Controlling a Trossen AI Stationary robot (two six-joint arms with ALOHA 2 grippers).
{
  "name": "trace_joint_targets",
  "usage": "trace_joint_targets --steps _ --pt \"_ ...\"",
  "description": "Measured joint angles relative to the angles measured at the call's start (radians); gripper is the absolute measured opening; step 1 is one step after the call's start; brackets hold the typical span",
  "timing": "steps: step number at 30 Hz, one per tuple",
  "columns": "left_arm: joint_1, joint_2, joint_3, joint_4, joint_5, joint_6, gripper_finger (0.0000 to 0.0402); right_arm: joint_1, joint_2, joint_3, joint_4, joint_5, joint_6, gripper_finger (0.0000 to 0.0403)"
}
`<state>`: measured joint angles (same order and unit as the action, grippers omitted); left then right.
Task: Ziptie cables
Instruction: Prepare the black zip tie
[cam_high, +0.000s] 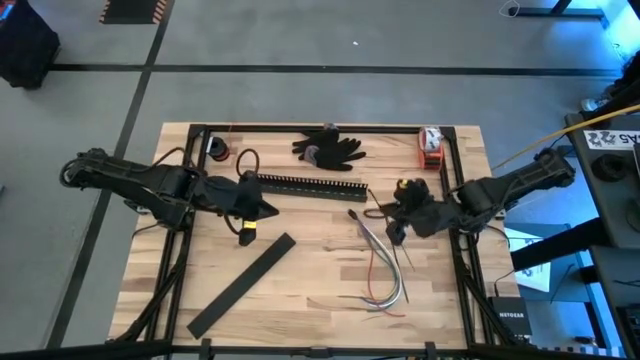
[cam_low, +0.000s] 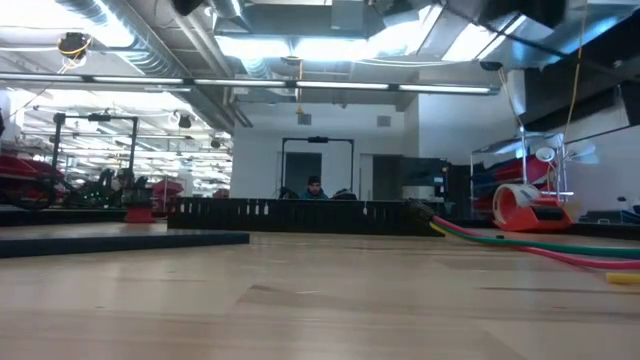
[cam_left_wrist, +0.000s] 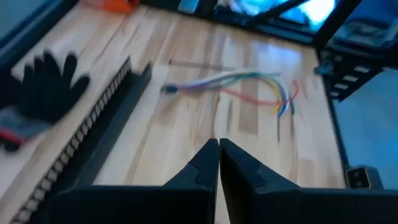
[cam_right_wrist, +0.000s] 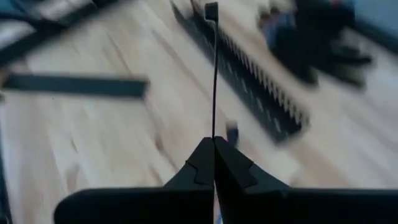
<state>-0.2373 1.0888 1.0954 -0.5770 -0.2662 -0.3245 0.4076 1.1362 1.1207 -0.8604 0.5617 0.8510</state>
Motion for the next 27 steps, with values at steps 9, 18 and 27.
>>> trace_joint_targets --steps 9,18,27 --pt "0.055 0.056 0.000 0.142 0.000 -0.020 0.0058 -0.125 0.019 0.011 0.309 -0.027 -0.328 0.0000" --pt "0.122 0.171 0.000 0.478 0.000 -0.033 0.0101 -0.211 0.146 0.011 0.560 -0.104 -0.555 0.0000" --pt "0.164 0.252 0.000 0.645 -0.061 -0.045 0.0089 -0.233 0.250 0.011 0.674 0.003 -0.625 0.0000"
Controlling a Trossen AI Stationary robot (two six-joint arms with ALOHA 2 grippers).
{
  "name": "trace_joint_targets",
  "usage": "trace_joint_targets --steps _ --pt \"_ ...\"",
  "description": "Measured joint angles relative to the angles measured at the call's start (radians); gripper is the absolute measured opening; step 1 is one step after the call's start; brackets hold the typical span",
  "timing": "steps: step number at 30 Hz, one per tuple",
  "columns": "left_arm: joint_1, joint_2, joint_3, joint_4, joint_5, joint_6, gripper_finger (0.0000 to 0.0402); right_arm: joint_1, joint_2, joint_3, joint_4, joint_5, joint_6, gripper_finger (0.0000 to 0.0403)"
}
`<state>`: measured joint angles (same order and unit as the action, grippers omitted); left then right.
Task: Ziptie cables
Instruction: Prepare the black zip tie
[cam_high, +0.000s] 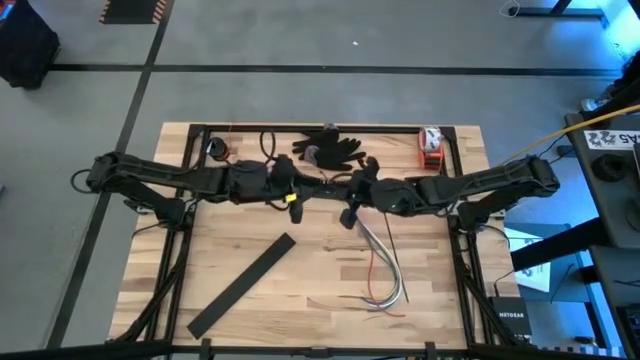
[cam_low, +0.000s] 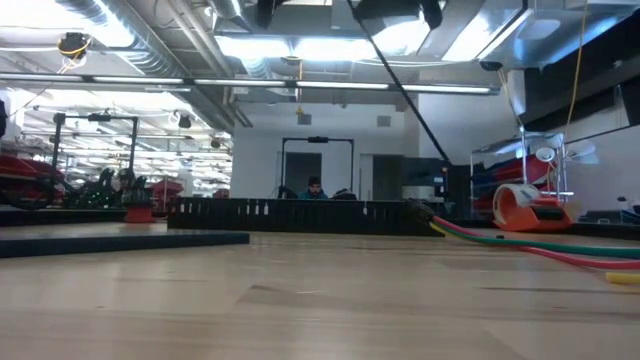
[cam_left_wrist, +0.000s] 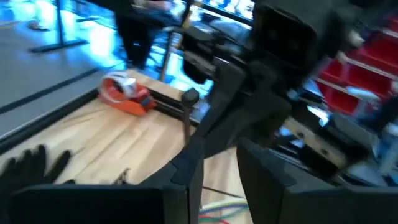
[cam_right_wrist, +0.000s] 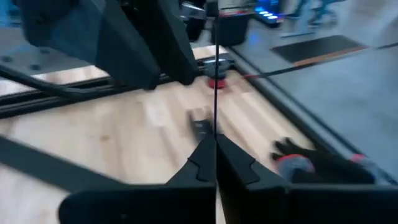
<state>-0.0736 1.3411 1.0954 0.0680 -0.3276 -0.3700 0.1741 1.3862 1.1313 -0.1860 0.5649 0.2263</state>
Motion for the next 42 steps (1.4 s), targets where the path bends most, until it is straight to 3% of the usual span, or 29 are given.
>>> trace_joint_targets --steps 6,12,21,28,37,42 --pt "0.022 0.000 0.000 0.049 -0.076 -0.016 0.0088 0.000 0.001 0.000 0.006 0.140 -0.027 0.0000" --pt "0.058 0.027 0.000 0.131 -0.095 -0.016 0.0088 -0.001 0.004 0.000 0.015 0.190 -0.050 0.0000" --pt "0.100 0.093 0.000 0.273 -0.096 -0.016 0.0088 -0.009 0.035 0.000 0.019 0.202 -0.051 0.0000" --pt "0.118 0.114 0.000 0.270 -0.098 -0.016 0.0086 -0.021 0.052 0.000 0.021 0.185 -0.050 0.0000" --pt "0.124 0.118 0.000 0.269 -0.106 0.015 0.0013 -0.026 0.052 0.000 0.049 0.192 -0.047 0.0000" --pt "0.124 0.117 0.000 0.271 -0.109 0.029 0.0007 -0.026 0.053 0.000 0.077 0.192 -0.048 0.0000"
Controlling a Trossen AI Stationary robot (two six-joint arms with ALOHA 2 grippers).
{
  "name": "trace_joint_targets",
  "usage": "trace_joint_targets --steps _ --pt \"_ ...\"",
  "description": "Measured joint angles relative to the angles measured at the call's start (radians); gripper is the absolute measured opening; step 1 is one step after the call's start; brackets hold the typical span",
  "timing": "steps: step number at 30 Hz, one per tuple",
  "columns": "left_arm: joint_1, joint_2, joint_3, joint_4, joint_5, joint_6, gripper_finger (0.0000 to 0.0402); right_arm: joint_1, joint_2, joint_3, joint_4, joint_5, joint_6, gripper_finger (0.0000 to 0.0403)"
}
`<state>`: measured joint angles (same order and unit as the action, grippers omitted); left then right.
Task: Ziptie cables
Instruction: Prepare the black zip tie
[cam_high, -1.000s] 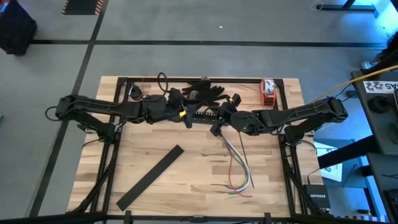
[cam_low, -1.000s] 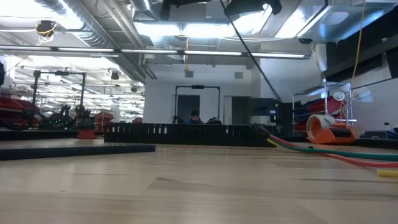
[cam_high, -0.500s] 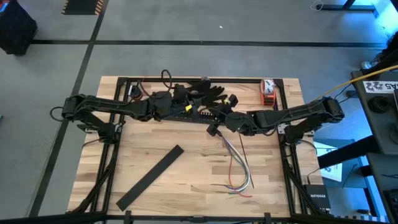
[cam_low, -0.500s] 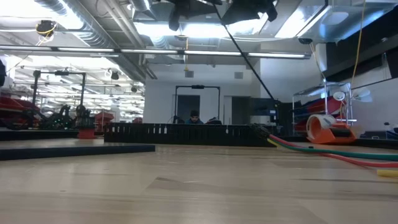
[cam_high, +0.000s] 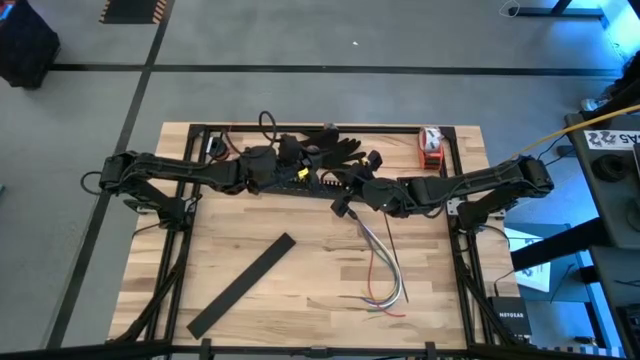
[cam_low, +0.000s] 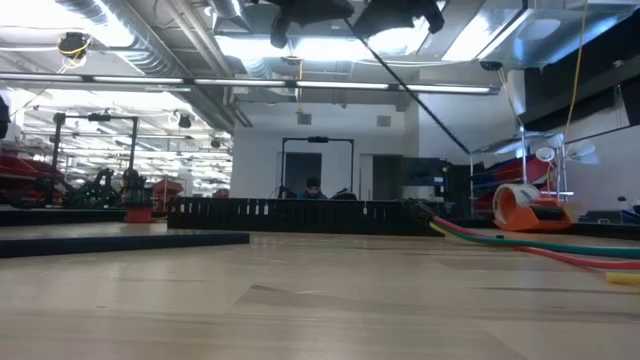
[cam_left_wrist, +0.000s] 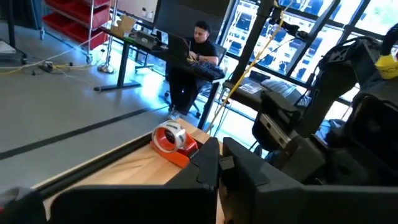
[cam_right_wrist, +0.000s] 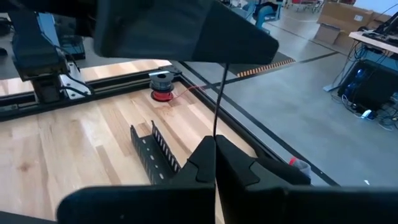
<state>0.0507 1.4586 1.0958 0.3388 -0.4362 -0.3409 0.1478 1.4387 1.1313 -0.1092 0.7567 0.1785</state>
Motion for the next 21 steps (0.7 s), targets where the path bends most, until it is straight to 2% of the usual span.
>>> trace_joint_targets --steps 3,7,10,13,16,18,21 --pt "0.001 -0.009 0.000 -0.008 0.005 0.040 0.0006 0.000 -0.005 0.001 -0.003 -0.016 0.000 0.0002" --pt "-0.001 -0.049 0.000 -0.023 0.056 0.138 0.0005 0.000 -0.050 0.091 -0.138 -0.161 0.022 0.0028" --pt "0.000 -0.088 0.000 -0.019 0.159 0.217 0.0004 0.000 -0.091 0.207 -0.338 -0.249 0.016 0.0065" --pt "0.001 -0.118 0.000 -0.023 0.324 0.261 0.0004 -0.007 -0.110 0.308 -0.541 -0.356 -0.006 0.0101" --pt "0.000 -0.126 0.000 -0.012 0.536 0.293 0.0003 -0.047 -0.130 0.338 -0.597 -0.538 -0.027 0.0127" --pt "-0.001 -0.126 0.000 -0.012 0.658 0.314 0.0003 -0.088 -0.132 0.312 -0.559 -0.683 -0.031 0.0138" --pt "0.000 -0.126 0.000 -0.015 0.752 0.328 0.0003 -0.147 -0.102 0.242 -0.425 -0.938 -0.044 0.0145"
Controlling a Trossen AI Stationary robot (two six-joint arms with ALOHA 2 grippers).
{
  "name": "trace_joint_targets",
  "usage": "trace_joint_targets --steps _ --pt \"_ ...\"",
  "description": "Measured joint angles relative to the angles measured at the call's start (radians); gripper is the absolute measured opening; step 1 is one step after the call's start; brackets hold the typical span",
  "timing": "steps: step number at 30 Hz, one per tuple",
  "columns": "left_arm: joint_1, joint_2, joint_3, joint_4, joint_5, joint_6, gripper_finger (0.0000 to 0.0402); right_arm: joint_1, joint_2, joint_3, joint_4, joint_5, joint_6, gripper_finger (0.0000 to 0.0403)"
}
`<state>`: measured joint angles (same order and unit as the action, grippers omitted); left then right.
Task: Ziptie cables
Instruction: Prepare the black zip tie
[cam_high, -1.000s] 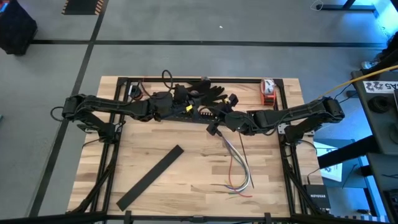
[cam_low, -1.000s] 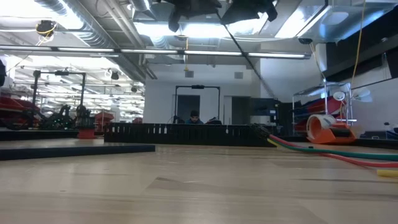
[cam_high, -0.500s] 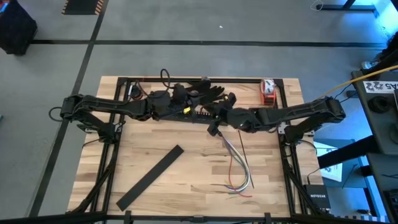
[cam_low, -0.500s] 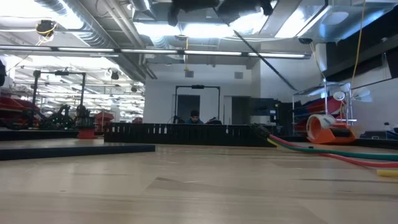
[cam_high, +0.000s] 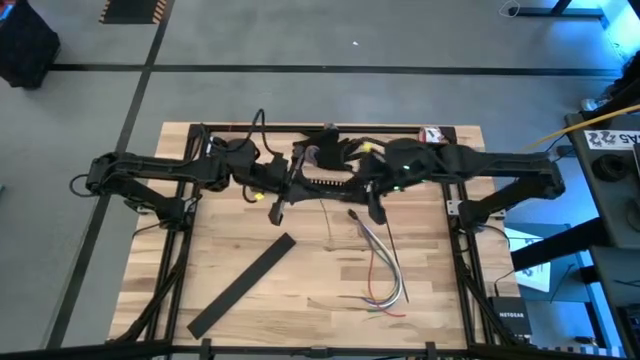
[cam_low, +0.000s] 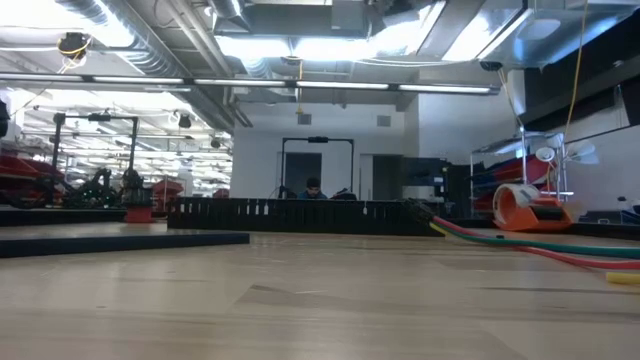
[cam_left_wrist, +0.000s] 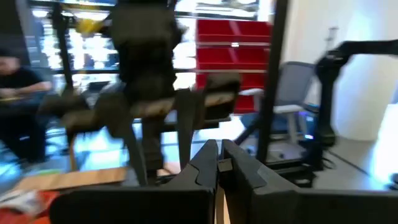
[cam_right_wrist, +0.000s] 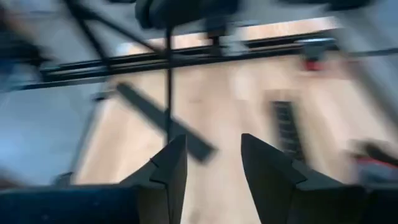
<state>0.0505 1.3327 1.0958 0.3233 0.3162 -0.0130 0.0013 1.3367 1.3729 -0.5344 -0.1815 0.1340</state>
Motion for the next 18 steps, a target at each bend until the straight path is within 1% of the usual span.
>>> trace_joint_targets --steps 3,5,9,13,16,18 --pt "0.000 0.000 0.000 0.008 0.054 0.002 0.0002 -0.040 0.047 -0.058 0.190 -0.234 0.035 0.0146" --pt "0.000 0.000 0.000 0.009 0.070 -0.001 0.0002 -0.052 0.088 -0.074 0.311 -0.334 0.064 0.0147" --pt "-0.008 0.000 0.000 0.007 0.097 -0.007 0.0002 -0.057 0.164 -0.081 0.391 -0.453 0.071 0.0147" --pt "-0.017 0.000 0.000 0.007 0.137 -0.014 0.0002 -0.057 0.176 -0.081 0.434 -0.569 0.094 0.0147" --pt "-0.021 0.000 0.000 0.001 0.152 -0.015 0.0002 -0.056 0.181 -0.081 0.436 -0.609 0.099 0.0147" --pt "-0.021 0.000 0.000 0.001 0.153 -0.016 0.0002 -0.056 0.183 -0.081 0.459 -0.614 0.103 0.0146"
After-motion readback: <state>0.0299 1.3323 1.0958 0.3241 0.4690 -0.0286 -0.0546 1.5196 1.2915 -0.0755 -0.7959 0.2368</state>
